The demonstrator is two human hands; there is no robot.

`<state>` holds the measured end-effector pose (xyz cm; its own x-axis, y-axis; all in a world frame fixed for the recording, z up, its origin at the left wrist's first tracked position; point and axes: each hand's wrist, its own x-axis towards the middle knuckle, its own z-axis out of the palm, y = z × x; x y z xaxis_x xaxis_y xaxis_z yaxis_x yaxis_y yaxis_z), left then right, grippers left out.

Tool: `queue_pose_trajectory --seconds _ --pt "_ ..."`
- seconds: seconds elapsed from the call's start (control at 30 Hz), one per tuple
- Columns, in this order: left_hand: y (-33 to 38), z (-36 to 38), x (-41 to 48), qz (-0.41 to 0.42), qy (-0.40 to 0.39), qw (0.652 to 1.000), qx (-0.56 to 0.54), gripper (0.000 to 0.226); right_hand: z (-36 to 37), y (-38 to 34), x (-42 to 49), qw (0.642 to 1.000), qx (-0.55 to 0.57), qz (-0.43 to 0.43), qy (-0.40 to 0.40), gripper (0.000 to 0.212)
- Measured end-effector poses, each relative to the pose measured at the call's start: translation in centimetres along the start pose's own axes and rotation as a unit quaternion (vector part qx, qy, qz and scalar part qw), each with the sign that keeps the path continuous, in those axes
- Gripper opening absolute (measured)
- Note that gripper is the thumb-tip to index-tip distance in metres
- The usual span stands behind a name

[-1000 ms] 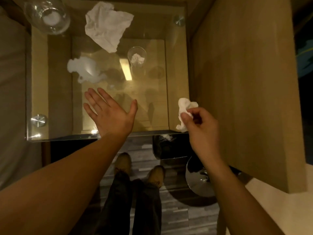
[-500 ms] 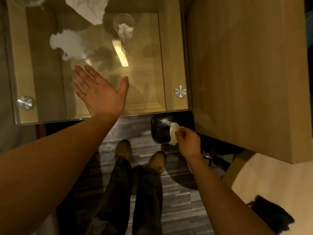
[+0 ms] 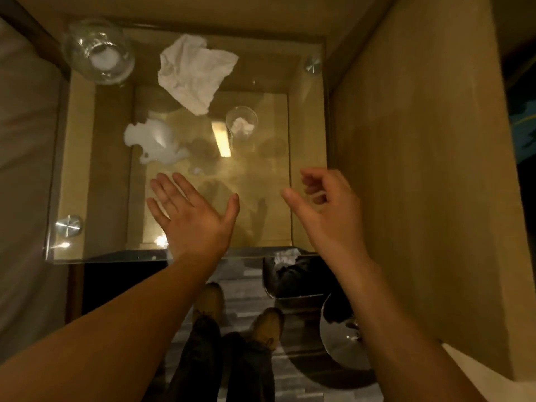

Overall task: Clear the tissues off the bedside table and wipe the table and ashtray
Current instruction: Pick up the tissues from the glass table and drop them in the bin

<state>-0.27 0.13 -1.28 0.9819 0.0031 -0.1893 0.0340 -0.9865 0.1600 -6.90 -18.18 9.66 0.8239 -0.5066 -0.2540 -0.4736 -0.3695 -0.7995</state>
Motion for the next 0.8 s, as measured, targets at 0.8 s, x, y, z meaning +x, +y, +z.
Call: queue_pose_trajectory --seconds 0.8 --pt "0.0 -0.1 0.6 -0.004 -0.018 1.0 0.02 0.114 4.7 -1.5 4.8 0.997 0.077 0.021 0.024 0.052"
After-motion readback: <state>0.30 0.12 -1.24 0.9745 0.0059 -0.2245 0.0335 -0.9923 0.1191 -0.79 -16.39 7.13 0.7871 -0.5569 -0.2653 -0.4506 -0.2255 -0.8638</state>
